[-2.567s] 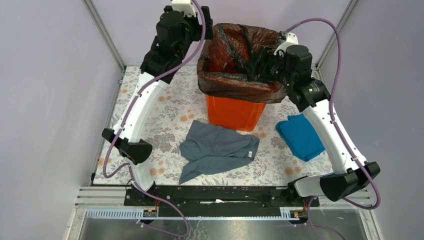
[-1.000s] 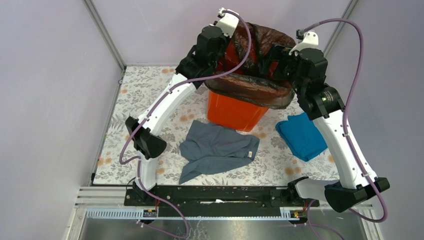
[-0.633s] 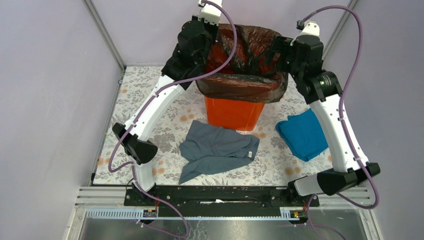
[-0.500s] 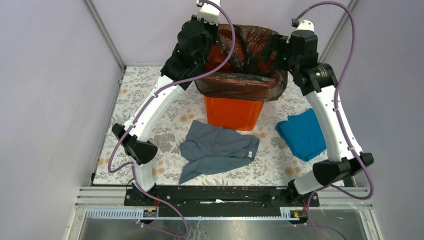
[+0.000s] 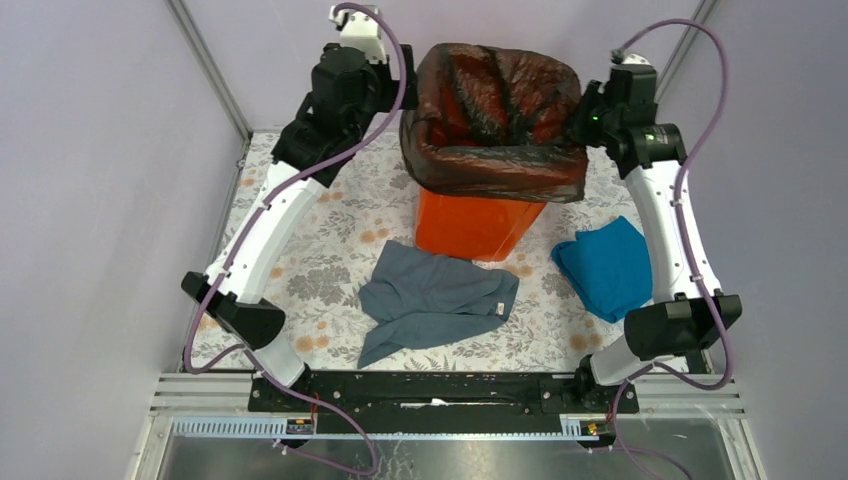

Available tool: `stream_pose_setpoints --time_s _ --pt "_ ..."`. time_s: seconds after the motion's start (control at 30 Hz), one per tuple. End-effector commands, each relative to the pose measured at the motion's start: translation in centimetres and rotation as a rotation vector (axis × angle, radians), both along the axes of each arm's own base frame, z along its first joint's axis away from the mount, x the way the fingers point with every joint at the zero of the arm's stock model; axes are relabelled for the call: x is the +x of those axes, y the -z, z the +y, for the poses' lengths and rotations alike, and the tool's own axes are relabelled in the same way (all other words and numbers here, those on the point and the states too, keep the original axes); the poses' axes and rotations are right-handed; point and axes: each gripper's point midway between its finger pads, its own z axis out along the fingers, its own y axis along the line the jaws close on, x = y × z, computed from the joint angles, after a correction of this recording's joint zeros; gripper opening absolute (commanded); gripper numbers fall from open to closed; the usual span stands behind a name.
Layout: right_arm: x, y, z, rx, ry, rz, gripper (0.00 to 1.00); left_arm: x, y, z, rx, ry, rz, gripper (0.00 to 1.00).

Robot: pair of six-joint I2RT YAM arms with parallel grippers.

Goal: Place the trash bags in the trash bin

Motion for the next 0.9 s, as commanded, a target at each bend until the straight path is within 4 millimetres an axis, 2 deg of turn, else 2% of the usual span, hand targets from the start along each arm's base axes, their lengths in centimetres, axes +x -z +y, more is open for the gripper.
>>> stream_pose_setpoints --time_s 0.0,0.1,0.17,0.3,0.4,0.47,0.6,0.73,0.87 --pt "-0.1 0.8 -0.7 0.253 0.008 -0.007 0.0 -2.0 -0.9 1.0 -0.153 0.063 0.037 0.94" --pt "0.3 0.7 -2.9 0.388 0.059 -0.05 0.0 -3.1 -1.8 1.1 -0.195 0.091 0.031 0.95" --pt "0.8 0.4 -3.1 0.459 0.058 -0.087 0.0 -3.9 -2.9 1.4 -0.217 0.105 0.011 0.96" --pt "2.1 1.0 -0.4 0.655 -0.033 -0.124 0.0 -5.4 -5.2 2.5 -0.254 0.108 -0.036 0.98" --pt "2.8 1.7 2.0 0.685 -0.083 -0.157 0.0 -6.1 -6.4 3.0 -0.25 0.11 -0.068 0.99" --pt "2.7 2.4 5.0 0.681 -0.129 -0.166 0.0 -6.0 -6.3 2.9 -0.215 0.12 -0.073 0.99" --pt "1.6 4.4 8.7 0.69 -0.138 -0.189 0.0 -5.2 -4.5 2.3 -0.139 0.132 -0.023 0.99" --pt "0.5 5.9 10.7 0.607 -0.043 -0.253 0.0 -4.9 -3.0 0.3 -0.106 0.216 0.018 0.99" --pt "-0.4 6.6 11.5 0.562 0.034 -0.311 0.0 -4.8 -1.7 -0.8 -0.014 0.193 0.036 0.99"
